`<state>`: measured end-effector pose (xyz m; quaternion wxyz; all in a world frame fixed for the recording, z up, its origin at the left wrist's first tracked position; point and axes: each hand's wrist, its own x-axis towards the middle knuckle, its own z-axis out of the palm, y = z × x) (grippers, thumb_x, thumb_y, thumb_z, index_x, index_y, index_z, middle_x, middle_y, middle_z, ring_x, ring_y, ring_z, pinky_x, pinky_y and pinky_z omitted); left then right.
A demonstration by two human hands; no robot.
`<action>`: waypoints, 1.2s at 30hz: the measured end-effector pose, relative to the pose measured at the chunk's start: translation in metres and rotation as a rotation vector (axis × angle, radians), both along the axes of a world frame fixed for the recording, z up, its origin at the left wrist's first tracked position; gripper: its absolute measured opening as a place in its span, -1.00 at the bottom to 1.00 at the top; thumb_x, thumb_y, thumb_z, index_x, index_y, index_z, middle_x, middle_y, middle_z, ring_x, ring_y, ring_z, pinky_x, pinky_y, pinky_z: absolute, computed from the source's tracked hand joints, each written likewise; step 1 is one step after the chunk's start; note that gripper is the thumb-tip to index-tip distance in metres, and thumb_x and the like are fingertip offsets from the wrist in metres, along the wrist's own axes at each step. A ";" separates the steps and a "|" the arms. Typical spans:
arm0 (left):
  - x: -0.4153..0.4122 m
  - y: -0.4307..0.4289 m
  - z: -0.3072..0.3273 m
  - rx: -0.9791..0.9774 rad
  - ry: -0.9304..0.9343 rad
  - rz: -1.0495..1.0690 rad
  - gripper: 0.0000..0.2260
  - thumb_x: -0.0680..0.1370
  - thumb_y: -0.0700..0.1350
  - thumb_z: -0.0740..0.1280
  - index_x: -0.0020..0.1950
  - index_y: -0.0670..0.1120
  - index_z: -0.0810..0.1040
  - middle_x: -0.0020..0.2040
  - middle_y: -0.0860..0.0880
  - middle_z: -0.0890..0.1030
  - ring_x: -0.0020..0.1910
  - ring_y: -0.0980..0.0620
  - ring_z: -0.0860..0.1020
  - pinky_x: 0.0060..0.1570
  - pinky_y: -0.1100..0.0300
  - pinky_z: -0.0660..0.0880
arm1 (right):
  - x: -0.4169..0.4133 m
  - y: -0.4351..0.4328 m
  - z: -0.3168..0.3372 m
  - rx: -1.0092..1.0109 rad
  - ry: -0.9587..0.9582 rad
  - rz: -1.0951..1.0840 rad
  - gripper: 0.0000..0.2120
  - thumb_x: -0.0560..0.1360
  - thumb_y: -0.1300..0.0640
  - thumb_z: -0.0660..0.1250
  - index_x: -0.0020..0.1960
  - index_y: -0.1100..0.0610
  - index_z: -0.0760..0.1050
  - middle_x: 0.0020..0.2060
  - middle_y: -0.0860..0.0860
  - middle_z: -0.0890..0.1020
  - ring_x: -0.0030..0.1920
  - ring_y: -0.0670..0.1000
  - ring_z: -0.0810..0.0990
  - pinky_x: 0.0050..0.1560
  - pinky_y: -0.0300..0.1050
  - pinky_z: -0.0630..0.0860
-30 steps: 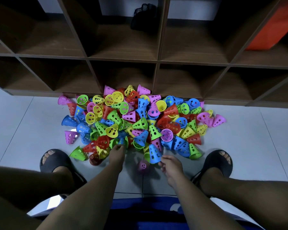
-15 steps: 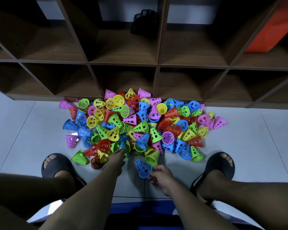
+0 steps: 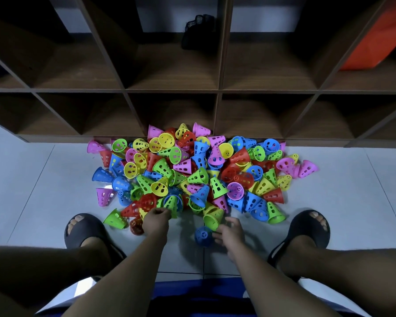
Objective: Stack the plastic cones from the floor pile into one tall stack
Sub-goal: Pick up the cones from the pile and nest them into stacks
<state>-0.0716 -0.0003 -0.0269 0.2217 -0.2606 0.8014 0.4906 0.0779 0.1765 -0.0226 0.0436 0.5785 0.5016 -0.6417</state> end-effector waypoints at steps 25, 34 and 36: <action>0.072 0.014 0.033 0.161 -0.172 -0.534 -0.83 0.70 -0.24 0.27 0.22 -0.13 0.62 0.06 -0.15 0.70 -0.10 0.01 0.62 -0.24 0.25 0.51 | -0.005 0.012 -0.006 -0.270 0.009 -0.249 -0.86 0.63 0.17 0.36 0.13 0.07 0.68 -0.01 0.09 0.76 0.02 0.11 0.73 0.14 0.07 0.66; 0.083 0.022 -0.004 0.021 -0.145 -0.511 -0.84 0.66 -0.24 0.29 0.04 -0.01 0.62 -0.01 -0.10 0.71 -0.05 -0.04 0.66 -0.13 0.05 0.63 | 0.002 0.025 0.024 -0.230 0.101 -0.269 -0.81 0.62 0.36 0.33 0.18 0.18 0.59 -0.02 0.18 0.72 -0.17 0.01 0.66 -0.30 -0.17 0.56; 0.084 0.023 -0.009 -0.005 -0.146 -0.504 -0.82 0.65 -0.24 0.29 0.01 0.01 0.63 -0.04 -0.09 0.72 -0.05 -0.07 0.68 -0.02 -0.04 0.68 | 0.001 0.024 0.033 -0.331 0.142 -0.258 -0.81 0.64 0.37 0.28 0.19 0.22 0.58 -0.09 0.17 0.69 -0.18 0.03 0.63 -0.23 -0.13 0.54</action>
